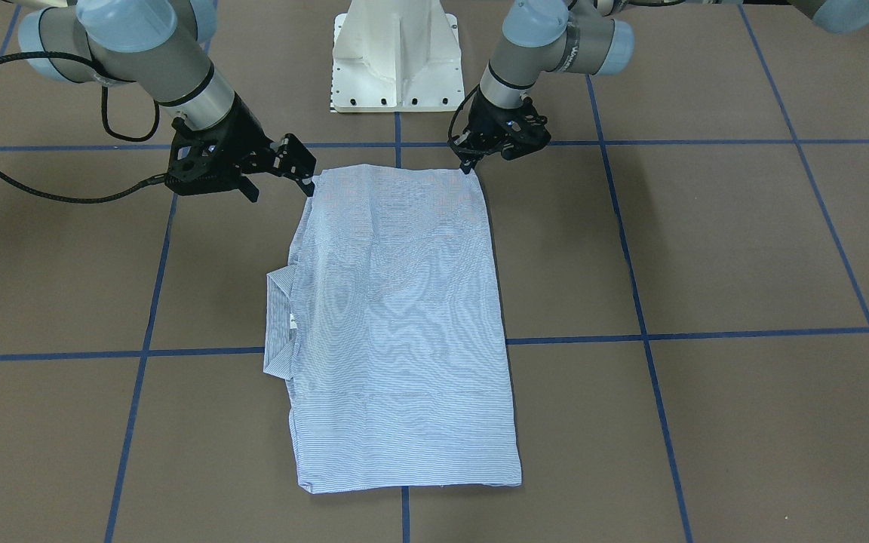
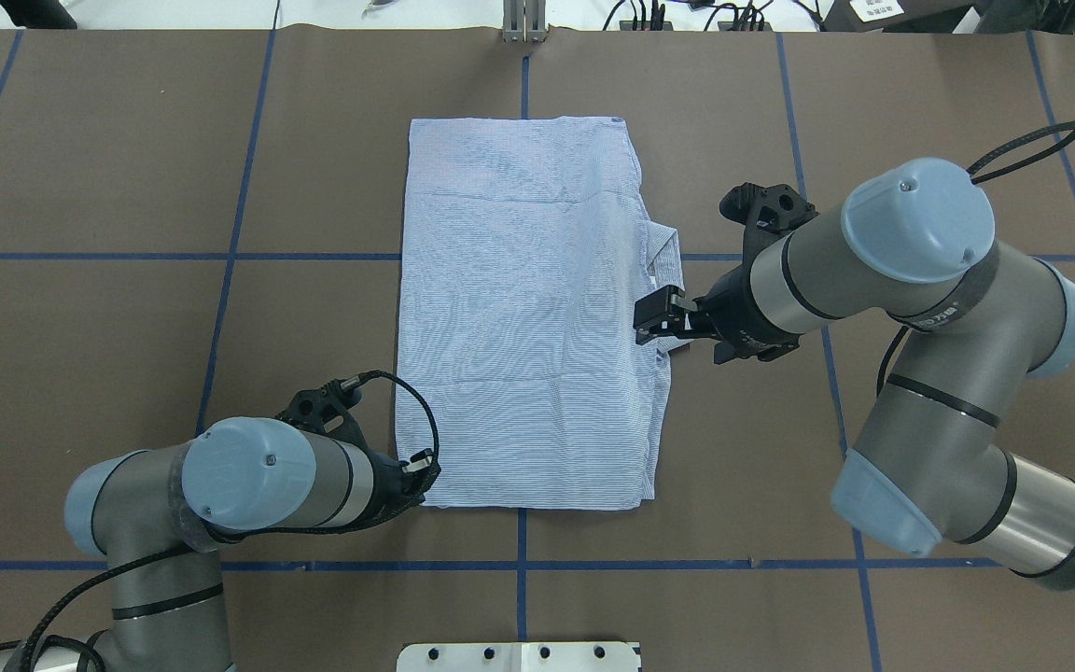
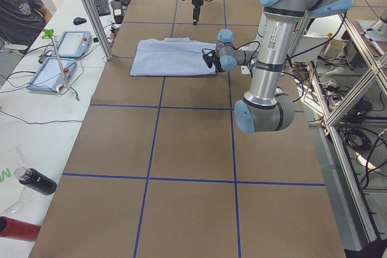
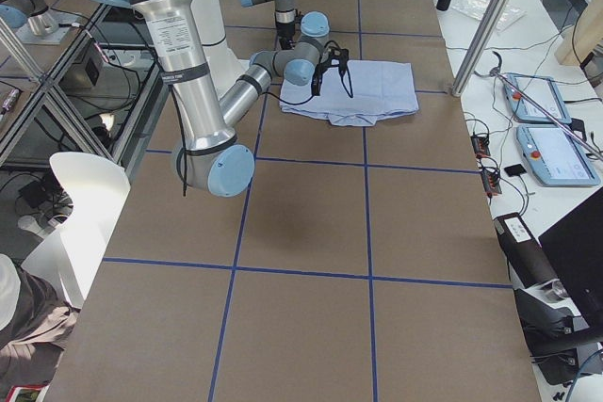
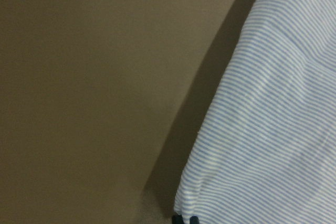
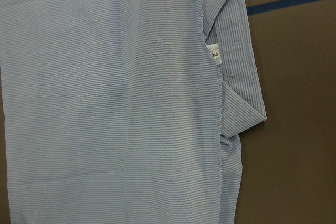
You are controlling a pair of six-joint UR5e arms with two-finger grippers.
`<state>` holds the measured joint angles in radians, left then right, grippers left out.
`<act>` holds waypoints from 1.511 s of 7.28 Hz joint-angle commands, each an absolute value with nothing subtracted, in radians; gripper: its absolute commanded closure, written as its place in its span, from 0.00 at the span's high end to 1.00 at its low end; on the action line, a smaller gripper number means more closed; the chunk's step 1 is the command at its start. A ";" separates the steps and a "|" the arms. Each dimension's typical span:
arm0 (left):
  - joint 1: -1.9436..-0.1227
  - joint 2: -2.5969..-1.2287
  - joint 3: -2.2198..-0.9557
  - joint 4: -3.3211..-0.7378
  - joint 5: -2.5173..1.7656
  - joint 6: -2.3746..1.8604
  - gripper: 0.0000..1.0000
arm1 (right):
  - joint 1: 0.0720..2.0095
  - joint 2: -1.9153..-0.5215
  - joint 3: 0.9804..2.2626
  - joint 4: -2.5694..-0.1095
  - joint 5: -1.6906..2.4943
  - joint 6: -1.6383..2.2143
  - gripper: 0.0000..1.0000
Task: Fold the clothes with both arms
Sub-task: 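Lower both grippers to the shirt's near edge, left at the corner, then grasp the near edge of the shirt with both grippers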
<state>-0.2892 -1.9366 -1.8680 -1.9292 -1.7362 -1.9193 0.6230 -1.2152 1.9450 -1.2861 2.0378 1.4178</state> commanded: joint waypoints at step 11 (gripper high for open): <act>-0.288 -1.939 -1.885 -1.927 -1.738 -1.921 0.00 | 0.304 -1.124 1.850 -1.517 1.766 1.750 1.00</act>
<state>-0.2896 -1.9389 -1.8853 -1.9267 -1.7380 -1.9205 0.3044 -1.1279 1.8598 -1.5143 1.7659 1.7520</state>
